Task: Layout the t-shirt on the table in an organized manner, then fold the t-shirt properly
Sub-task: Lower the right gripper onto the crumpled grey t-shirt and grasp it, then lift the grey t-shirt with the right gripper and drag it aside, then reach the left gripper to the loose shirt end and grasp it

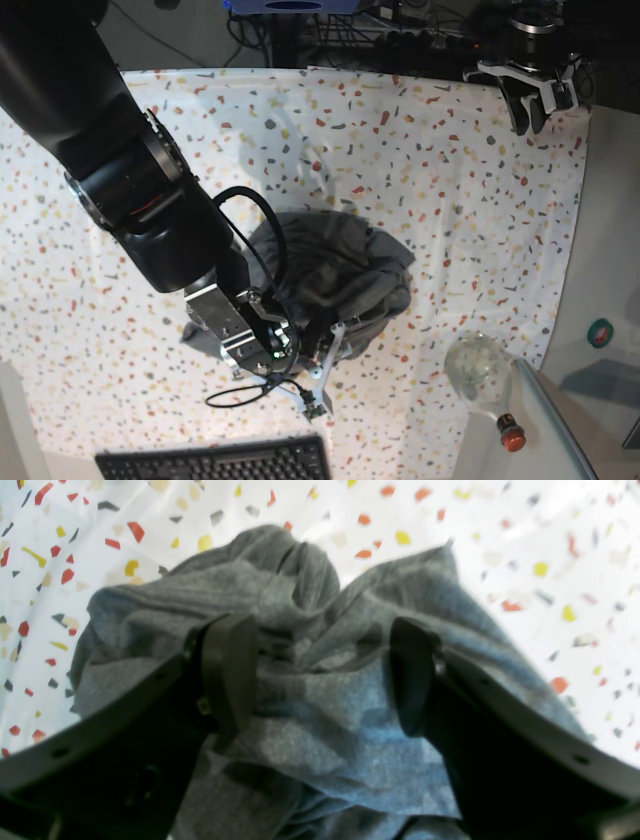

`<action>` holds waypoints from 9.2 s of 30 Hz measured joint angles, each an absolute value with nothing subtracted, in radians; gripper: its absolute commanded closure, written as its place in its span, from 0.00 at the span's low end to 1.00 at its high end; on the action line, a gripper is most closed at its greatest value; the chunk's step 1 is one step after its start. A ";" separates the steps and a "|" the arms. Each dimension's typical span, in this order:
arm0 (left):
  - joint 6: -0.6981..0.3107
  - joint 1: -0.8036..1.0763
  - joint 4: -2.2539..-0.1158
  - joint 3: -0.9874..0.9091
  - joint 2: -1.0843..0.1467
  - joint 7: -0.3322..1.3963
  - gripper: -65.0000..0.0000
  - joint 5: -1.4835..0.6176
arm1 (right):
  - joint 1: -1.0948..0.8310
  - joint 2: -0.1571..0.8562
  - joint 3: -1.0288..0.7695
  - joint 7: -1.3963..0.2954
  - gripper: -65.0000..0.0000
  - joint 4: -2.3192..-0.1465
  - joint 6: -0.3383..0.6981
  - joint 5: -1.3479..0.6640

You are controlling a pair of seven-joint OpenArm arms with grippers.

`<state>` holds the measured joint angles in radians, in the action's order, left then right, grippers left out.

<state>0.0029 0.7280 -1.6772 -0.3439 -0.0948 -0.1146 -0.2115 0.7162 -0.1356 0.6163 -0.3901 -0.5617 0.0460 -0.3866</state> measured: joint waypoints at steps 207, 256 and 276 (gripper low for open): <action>0.172 0.157 -1.412 0.010 -0.172 0.239 0.66 -0.215 | -0.142 0.117 -0.257 -0.843 0.11 -1.752 0.166 -0.148; 0.184 -0.374 -0.762 0.353 0.059 0.225 0.65 -0.762 | -0.048 0.151 -0.168 -0.471 1.00 -1.205 0.172 0.136; 0.158 -0.515 -0.497 0.364 0.149 0.205 0.66 -0.765 | -0.048 0.150 -0.168 -0.473 1.00 -1.205 0.170 0.135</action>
